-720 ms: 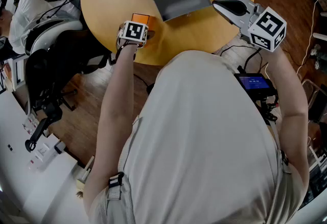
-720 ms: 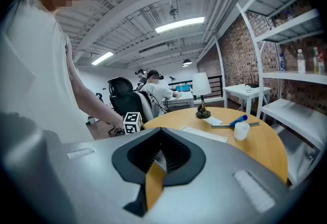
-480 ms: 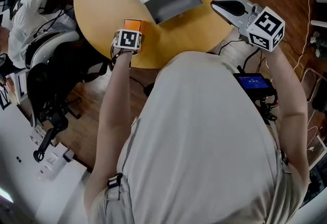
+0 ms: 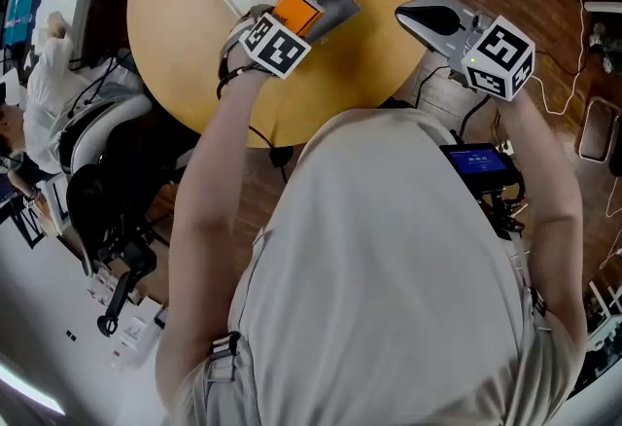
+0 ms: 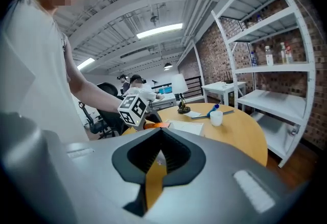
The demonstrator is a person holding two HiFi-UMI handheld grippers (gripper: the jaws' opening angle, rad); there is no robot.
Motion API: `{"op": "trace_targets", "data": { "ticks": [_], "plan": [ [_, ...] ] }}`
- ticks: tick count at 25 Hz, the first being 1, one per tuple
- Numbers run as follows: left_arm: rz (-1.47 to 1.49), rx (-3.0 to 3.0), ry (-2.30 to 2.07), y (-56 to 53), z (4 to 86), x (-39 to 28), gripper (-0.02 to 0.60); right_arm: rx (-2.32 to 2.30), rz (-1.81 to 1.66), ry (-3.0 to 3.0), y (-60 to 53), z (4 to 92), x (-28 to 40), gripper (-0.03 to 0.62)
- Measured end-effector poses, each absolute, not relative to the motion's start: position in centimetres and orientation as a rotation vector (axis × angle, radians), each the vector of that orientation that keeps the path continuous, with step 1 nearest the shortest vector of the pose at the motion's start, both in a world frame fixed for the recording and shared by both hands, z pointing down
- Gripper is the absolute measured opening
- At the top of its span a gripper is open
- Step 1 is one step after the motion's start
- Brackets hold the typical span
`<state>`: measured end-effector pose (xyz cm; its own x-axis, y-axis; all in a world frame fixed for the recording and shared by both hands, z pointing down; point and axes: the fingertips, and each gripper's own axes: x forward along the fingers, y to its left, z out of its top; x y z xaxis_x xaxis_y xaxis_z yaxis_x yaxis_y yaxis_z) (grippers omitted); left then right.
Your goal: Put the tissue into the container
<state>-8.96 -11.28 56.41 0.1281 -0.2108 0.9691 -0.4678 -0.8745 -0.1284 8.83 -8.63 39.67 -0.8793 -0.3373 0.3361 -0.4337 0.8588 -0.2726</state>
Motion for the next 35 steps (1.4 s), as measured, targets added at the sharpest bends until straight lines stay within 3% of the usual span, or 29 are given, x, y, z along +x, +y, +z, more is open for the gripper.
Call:
{"op": "trace_targets", "data": {
  "ticks": [4,11,16,17,19,21,23,30,35],
  "plan": [
    [1.953,2.160,-0.501,-12.4,60.3,-5.5,0.388,0.674,0.535,-2.749,-9.1,40.1,11.9,0.002],
    [2.105,2.152,-0.404,-13.0,64.4,-5.3,0.419,0.733,0.580,-2.722,-8.9,41.3,14.3,0.002],
    [1.971,2.234,-0.558,-12.5,61.3,-5.6,0.425,0.691,0.549,-2.736,-8.5,40.8,13.3,0.002],
    [1.899,2.278,-0.624,-12.3,59.6,-5.6,0.402,0.679,0.542,-2.744,-8.5,40.6,12.9,0.002],
    [1.687,2.373,-0.792,-12.0,55.6,-6.0,0.211,0.641,0.527,-2.762,-8.7,40.1,11.5,0.002],
    [1.439,2.432,-0.981,-11.5,51.6,-7.5,0.077,0.565,0.498,-2.779,-9.2,39.7,9.0,0.000],
    [1.200,2.443,-1.150,-10.6,48.0,-9.5,0.002,0.459,0.455,-2.796,-9.8,39.0,6.4,0.002],
    [0.295,2.436,-1.401,-5.3,38.8,-15.9,0.000,0.099,0.318,-2.914,-7.8,35.3,-2.6,0.000],
    [0.106,2.420,-1.479,-2.4,36.5,-18.3,0.000,-0.012,0.212,-2.929,-6.4,33.1,-5.8,0.000]
  ]
}}
